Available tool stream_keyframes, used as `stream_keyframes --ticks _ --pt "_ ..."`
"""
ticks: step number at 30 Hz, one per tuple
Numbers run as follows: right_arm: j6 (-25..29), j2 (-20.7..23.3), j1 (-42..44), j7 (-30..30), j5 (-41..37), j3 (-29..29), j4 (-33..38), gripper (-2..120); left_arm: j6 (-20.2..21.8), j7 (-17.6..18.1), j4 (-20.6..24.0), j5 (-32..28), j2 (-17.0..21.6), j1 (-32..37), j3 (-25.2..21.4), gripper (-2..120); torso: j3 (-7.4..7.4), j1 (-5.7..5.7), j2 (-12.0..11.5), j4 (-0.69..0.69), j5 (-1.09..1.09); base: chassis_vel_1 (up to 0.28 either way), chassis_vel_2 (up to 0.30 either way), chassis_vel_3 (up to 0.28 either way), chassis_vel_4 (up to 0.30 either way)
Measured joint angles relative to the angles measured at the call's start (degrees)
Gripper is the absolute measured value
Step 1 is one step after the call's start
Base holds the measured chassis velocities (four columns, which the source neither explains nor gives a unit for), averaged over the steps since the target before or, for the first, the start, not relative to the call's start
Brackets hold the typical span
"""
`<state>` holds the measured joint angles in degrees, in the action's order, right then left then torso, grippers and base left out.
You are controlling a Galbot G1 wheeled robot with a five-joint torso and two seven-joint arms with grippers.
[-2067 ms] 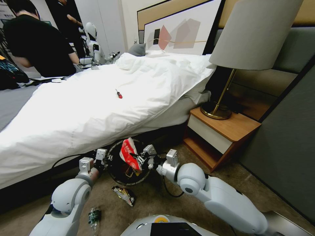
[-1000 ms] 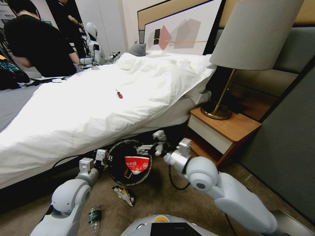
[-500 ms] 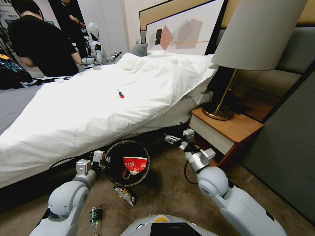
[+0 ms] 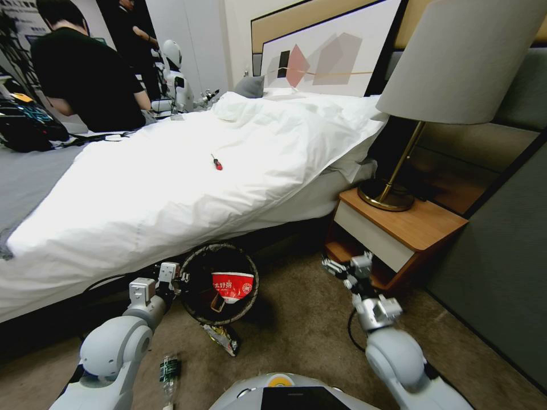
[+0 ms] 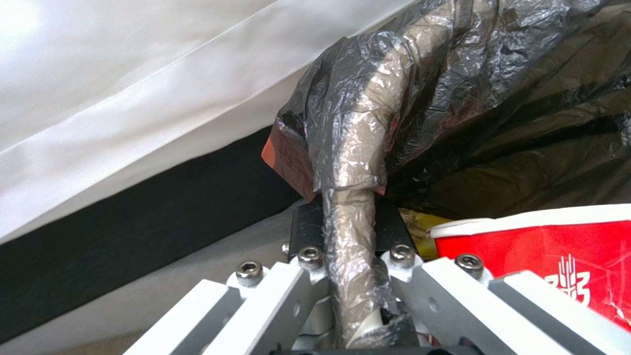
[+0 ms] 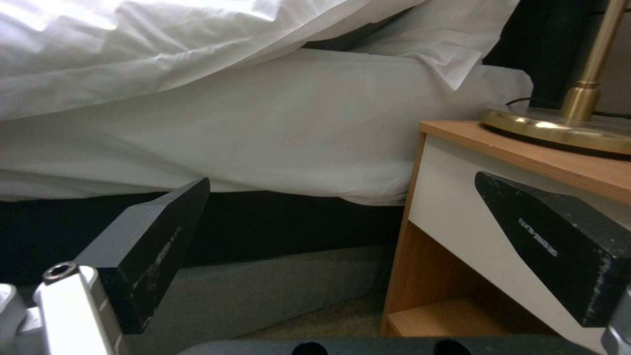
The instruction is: Pick up the trash bin, then pick up the garbage from the floor and place it into the trash bin.
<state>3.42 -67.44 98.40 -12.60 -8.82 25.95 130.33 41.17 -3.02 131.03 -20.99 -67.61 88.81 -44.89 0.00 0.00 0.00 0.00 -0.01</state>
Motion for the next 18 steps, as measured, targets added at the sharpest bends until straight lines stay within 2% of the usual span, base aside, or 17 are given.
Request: stream_keyframes --ticks 6,18 --pt "0.27 0.47 0.65 0.76 -0.54 0.93 -0.02 100 0.00 -0.01 0.10 0.01 0.06 0.09 -0.08 1 0.00 0.00 0.00 0.00 0.00 0.026 0.021 0.023 0.029" --pt "0.80 1.10 1.83 2.07 -1.37 1.94 -0.85 100 0.00 -0.09 0.50 -0.13 0.21 0.40 -0.37 1 0.00 0.00 0.00 0.00 0.01 0.081 0.069 0.068 0.075"
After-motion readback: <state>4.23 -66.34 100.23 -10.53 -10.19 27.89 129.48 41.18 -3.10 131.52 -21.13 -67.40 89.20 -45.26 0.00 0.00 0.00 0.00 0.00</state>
